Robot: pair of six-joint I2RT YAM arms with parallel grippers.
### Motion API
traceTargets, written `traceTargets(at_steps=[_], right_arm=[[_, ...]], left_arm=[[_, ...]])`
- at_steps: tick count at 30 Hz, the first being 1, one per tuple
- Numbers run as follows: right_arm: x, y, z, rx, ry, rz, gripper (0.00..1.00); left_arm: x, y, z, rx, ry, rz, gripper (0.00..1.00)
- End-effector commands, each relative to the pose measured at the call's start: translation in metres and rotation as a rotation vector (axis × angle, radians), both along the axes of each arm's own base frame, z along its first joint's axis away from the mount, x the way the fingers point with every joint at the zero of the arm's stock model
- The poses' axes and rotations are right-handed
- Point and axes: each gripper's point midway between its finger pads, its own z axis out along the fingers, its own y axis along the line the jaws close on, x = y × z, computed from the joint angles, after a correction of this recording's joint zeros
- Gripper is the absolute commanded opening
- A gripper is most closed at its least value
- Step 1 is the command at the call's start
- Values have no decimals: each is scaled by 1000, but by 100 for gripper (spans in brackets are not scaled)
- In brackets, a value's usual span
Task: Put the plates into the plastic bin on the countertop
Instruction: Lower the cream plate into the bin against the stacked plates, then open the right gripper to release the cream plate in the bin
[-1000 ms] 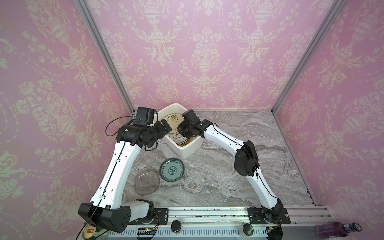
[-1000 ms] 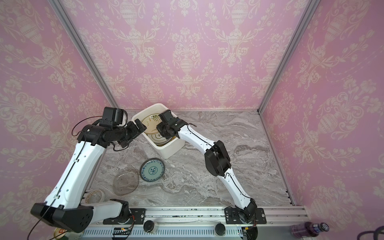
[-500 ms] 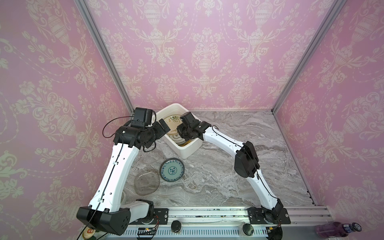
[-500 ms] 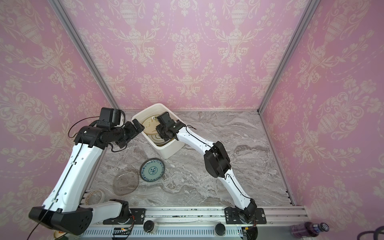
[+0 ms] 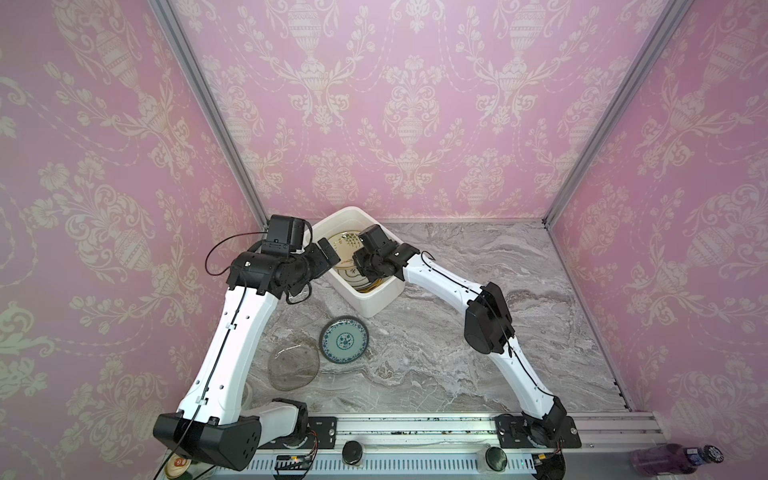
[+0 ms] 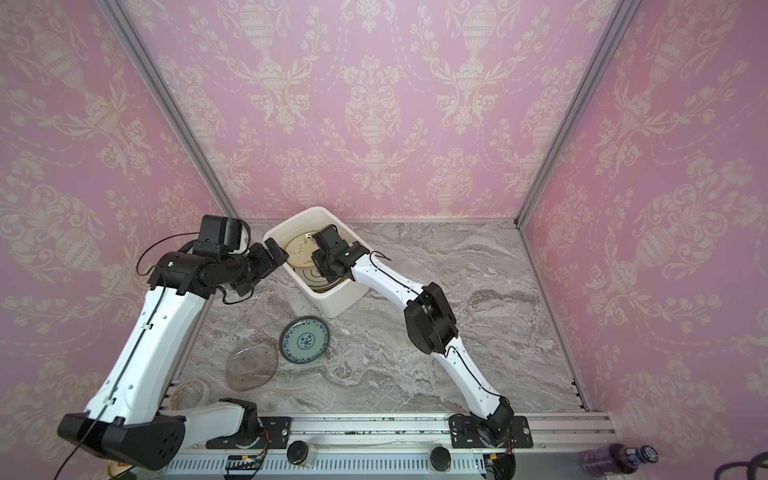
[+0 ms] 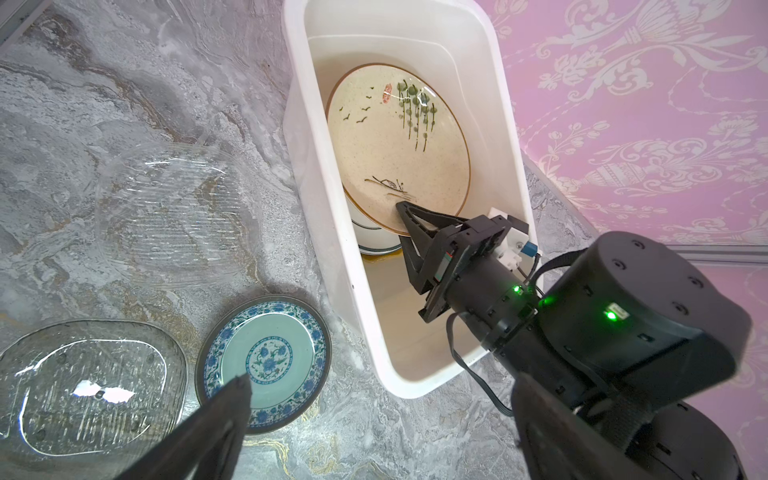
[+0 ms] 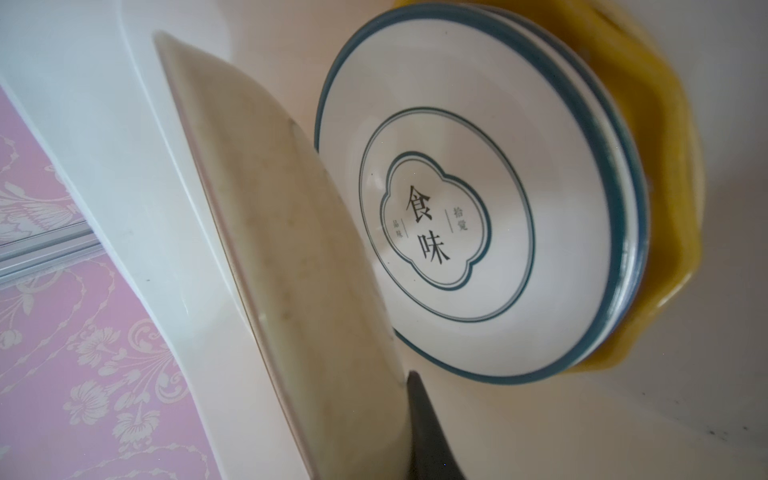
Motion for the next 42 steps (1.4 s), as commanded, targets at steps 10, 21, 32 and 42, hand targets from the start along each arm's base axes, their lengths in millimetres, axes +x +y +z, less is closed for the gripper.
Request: traceTargets(at_steps=[10,21,32,42], right_arm=[[11,14,7,26,-69,13,0],[12,14,-14,8,-42,5,10],[16,19,-45,10,-11,-2,18],[25,14,-56,14,-4,-14,27]], left_arm=[[-9,11,-3,44,23,12,99],[-10,13,-3,47,27,19,99],[-9,15,-5,44,38,33,99],[-9,18,-7,45,49,42,99]])
